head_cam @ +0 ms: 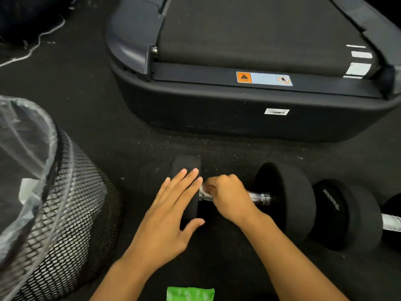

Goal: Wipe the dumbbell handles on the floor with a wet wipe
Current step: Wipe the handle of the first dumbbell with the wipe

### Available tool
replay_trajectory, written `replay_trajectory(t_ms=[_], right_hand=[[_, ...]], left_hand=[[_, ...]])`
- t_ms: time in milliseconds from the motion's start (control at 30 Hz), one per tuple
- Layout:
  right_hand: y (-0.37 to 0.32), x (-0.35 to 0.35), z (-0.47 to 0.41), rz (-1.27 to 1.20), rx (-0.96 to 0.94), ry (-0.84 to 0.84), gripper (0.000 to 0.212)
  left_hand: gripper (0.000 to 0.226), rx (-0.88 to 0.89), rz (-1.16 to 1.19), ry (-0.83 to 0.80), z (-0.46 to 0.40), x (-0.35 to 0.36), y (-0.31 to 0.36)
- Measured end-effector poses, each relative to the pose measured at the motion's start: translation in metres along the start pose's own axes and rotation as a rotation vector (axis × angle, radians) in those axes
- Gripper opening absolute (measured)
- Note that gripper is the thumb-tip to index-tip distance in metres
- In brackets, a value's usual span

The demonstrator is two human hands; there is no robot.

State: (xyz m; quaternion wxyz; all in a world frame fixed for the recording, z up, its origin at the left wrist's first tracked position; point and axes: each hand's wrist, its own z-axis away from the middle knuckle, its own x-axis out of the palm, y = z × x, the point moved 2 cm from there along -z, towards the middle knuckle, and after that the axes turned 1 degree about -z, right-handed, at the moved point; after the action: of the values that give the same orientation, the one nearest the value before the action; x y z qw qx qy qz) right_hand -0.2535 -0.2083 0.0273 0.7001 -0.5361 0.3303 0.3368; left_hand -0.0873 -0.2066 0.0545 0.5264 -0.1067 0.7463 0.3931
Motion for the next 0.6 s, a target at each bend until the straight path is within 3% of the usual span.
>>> replay_trajectory(t_ms=[267, 400, 500, 600], right_hand=[[-0.001, -0.005, 0.008, -0.042, -0.042, 0.055, 0.021], [0.002, -0.001, 0.024, -0.011, -0.226, 0.115, 0.029], [0.004, -0.003, 0.020, -0.026, -0.165, 0.151, 0.028], [-0.006, 0.007, 0.022, 0.058, -0.252, 0.186, 0.030]], left_hand=[[0.078, -0.003, 0.025, 0.009, -0.001, 0.000, 0.001], [0.078, -0.004, 0.042, 0.008, -0.001, 0.000, 0.001], [0.078, -0.001, 0.045, 0.017, 0.000, 0.000, 0.001], [0.078, 0.000, 0.045, 0.016, 0.000, 0.000, 0.000]])
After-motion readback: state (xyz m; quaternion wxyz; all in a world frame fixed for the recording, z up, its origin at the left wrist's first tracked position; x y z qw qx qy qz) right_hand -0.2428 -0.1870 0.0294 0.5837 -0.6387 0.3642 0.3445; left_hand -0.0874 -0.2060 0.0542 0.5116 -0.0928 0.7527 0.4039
